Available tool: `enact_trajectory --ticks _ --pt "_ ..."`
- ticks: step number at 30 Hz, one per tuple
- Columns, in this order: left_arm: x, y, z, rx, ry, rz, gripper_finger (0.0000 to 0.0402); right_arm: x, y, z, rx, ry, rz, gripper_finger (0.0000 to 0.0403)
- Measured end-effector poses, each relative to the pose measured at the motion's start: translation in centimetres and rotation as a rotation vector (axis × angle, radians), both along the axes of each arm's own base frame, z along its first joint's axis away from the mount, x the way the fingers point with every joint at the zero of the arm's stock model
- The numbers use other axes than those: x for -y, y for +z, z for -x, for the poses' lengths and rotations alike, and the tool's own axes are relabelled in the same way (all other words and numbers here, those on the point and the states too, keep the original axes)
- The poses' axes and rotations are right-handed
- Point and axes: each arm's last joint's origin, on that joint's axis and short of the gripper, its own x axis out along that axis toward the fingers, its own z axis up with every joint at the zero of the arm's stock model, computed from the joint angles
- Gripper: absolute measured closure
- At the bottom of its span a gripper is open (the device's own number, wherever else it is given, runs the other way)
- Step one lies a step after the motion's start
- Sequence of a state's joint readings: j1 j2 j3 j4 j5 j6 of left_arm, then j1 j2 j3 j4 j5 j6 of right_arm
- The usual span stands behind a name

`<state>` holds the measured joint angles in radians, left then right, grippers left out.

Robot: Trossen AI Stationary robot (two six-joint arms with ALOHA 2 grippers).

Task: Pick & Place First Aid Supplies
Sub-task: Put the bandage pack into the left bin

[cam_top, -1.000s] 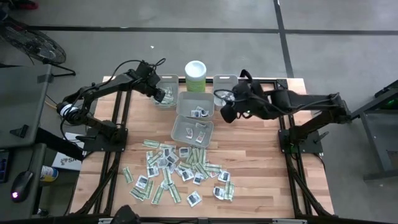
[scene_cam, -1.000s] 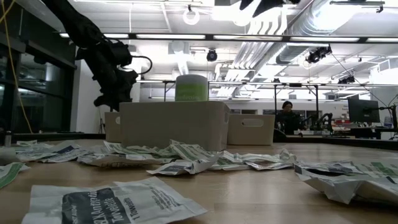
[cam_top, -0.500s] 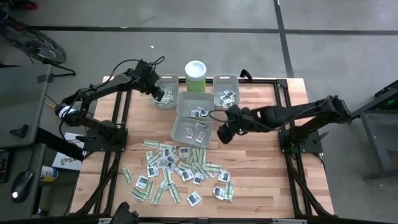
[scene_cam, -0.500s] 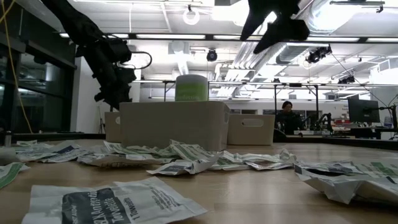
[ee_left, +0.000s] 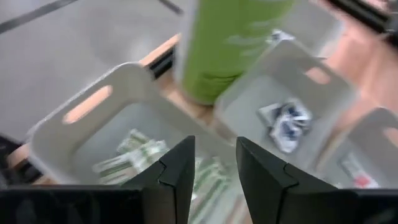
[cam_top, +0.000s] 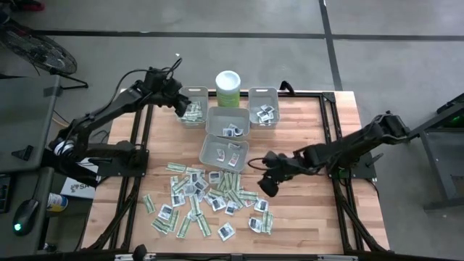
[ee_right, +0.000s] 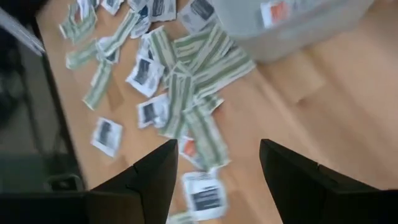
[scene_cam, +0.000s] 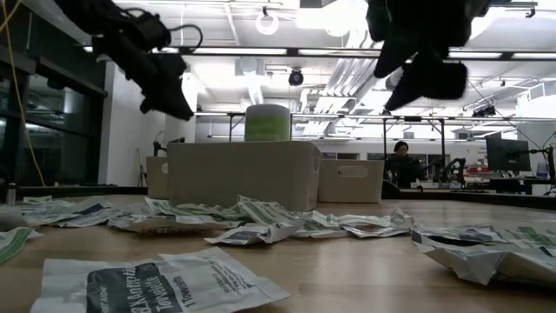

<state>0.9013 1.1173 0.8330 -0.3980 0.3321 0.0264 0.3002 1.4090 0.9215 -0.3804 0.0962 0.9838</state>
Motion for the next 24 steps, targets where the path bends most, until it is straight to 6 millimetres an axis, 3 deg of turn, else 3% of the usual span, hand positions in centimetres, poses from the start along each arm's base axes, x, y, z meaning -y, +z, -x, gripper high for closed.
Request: enact_trajectory --ticks 9,15,20,24 --pt "4.1 1.4 -2.2 0.043 -0.193 -0.042 0.0285 -1.7 -5.2 2.1 0.062 -0.324 -0.403 0.0183" --pt "6.1 1.3 -3.3 0.013 -0.257 -0.046 0.0285 -2.4 -6.7 3.6 0.044 -0.383 -0.412 0.0183" --pt "7.1 1.1 -3.9 -0.010 -0.272 -0.041 0.0285 -2.4 -7.0 3.5 0.043 -0.383 -0.400 0.0183" --pt "7.6 1.1 -4.1 -0.013 -0.292 -0.044 0.0285 -2.7 -8.4 2.9 0.007 -0.372 -0.398 0.0183"
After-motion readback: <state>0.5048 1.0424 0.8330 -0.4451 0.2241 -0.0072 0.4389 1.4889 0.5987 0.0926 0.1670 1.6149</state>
